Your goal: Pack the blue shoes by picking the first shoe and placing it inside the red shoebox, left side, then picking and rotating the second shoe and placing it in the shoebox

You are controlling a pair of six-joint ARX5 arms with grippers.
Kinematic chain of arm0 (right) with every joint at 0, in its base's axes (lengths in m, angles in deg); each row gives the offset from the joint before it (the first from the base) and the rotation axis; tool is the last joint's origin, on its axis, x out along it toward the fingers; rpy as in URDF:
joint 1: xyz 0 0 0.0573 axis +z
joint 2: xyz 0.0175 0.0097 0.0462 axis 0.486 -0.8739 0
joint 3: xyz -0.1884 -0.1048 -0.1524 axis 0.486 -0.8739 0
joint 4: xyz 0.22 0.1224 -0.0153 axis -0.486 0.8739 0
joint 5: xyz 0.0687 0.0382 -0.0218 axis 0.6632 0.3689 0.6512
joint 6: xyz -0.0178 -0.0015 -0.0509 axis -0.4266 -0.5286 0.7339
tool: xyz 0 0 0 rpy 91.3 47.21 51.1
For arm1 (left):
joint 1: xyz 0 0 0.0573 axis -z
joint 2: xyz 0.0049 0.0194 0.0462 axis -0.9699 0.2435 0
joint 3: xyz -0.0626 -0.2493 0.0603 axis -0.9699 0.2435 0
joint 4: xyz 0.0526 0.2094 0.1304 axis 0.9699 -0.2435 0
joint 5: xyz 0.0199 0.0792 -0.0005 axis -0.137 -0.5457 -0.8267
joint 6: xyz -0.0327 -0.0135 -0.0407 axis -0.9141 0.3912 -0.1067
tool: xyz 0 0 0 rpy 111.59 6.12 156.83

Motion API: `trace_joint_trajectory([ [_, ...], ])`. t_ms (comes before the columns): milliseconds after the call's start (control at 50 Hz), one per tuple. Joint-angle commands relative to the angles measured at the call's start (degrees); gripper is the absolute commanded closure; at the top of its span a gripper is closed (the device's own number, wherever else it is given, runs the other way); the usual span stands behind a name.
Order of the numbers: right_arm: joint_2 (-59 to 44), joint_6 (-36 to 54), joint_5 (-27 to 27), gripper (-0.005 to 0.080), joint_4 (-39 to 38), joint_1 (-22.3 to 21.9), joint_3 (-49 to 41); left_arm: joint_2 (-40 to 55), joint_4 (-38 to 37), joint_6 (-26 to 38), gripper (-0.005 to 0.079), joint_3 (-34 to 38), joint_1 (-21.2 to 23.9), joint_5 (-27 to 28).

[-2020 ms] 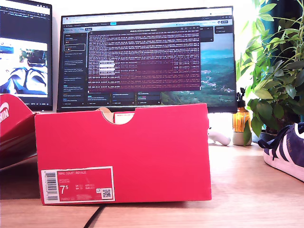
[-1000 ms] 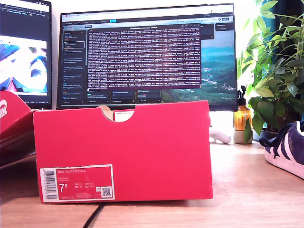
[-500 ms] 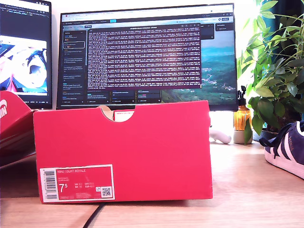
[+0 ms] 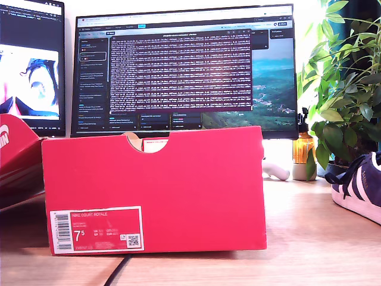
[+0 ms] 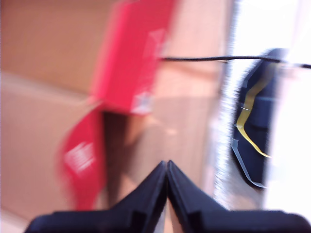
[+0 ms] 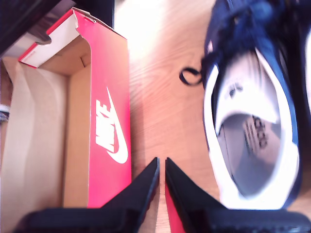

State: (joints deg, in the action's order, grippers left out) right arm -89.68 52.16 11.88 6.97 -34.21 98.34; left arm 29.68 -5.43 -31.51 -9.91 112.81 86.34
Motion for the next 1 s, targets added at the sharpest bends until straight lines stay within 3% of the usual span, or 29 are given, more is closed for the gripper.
trace_joint_trajectory([
  [0, -2.3, 1.1, 0.3, 0.0751, 2.3, 1.2, 2.3, 2.6, 0.6, 0.2, 0.0761, 0.7, 2.9, -4.6],
  [100, -5.3, 4.2, 0.2, 0.0751, 7.8, 3.0, 5.8, 6.2, 3.2, 0.2, 0.0761, 0.7, 7.2, -12.9],
  [260, -8.0, 8.0, -2.5, 0.0751, 15.4, 6.9, 9.5, 11.2, 7.5, 0.2, 0.0761, 0.7, 10.1, -19.9],
  [360, -8.7, 10.7, -6.7, 0.0723, 18.6, 10.2, 10.4, 13.6, 10.2, 0.2, 0.0761, 0.7, 10.4, -19.8],
  [520, -9.6, 10.6, -10.1, 0.0542, 20.1, 14.0, 10.4, 17.8, 14.5, 0.2, 0.0761, 0.7, 10.5, -22.8],
  [740, -12.4, 9.0, -14.7, 0.0533, 18.8, 15.8, 10.4, 22.7, 19.6, 0.2, 0.0761, 0.7, 10.5, -24.2],
  [840, -14.9, 9.2, -16.9, 0.0479, 18.1, 15.8, 10.4, 24.5, 21.1, 0.2, 0.0761, 0.7, 10.5, -24.3],
  [980, -19.1, 10.7, -18.3, 0.0467, 15.8, 15.8, 10.4, 26.6, 21.6, 0.2, 0.0761, 0.7, 10.5, -24.5],
])
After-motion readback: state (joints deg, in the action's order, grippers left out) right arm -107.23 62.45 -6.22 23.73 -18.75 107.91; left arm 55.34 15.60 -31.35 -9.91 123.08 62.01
